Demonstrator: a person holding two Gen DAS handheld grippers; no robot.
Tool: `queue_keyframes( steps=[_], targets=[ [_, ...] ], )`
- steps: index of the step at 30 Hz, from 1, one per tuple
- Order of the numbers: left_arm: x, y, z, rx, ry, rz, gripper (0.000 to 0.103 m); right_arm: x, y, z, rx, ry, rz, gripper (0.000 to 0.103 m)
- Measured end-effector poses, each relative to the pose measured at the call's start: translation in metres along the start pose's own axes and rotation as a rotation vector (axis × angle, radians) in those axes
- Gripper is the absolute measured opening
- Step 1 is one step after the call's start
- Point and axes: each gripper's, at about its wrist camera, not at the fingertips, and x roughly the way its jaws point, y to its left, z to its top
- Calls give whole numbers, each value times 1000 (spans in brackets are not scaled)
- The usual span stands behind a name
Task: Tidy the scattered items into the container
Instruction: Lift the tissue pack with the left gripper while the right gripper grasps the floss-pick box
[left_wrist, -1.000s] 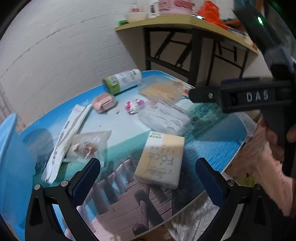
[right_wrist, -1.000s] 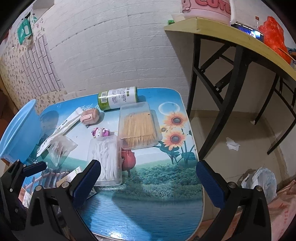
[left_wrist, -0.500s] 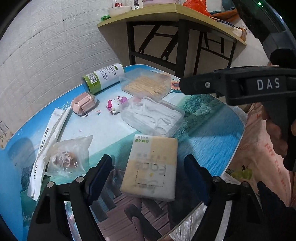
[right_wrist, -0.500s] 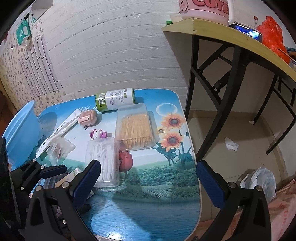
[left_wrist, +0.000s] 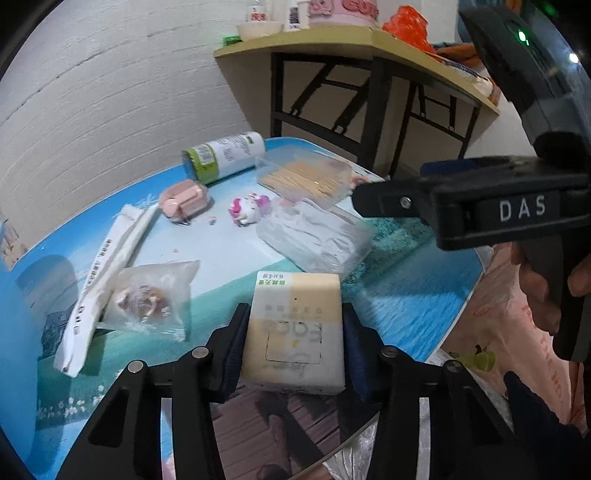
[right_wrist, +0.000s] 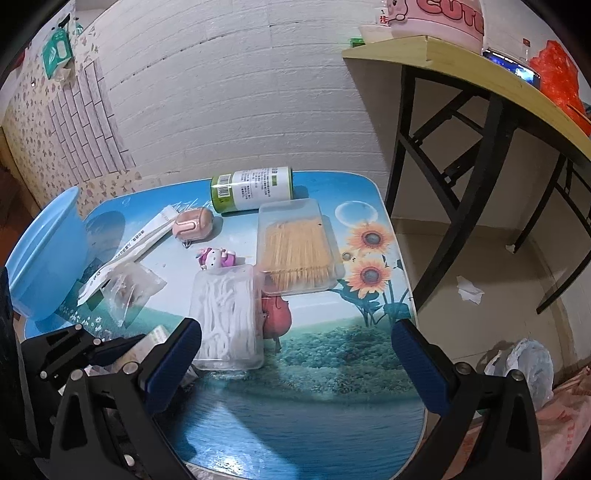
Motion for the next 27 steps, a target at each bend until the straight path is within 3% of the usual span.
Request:
queue_keyframes(
  steps=[13, 27],
  targets=[
    [-38, 35, -3, -132, -77, 43, 45, 5, 21, 1, -32, 14, 15, 103],
    [-56, 45, -7, -164, -124, 30, 45, 37, 48, -1, -91, 36, -1, 100]
  ],
)
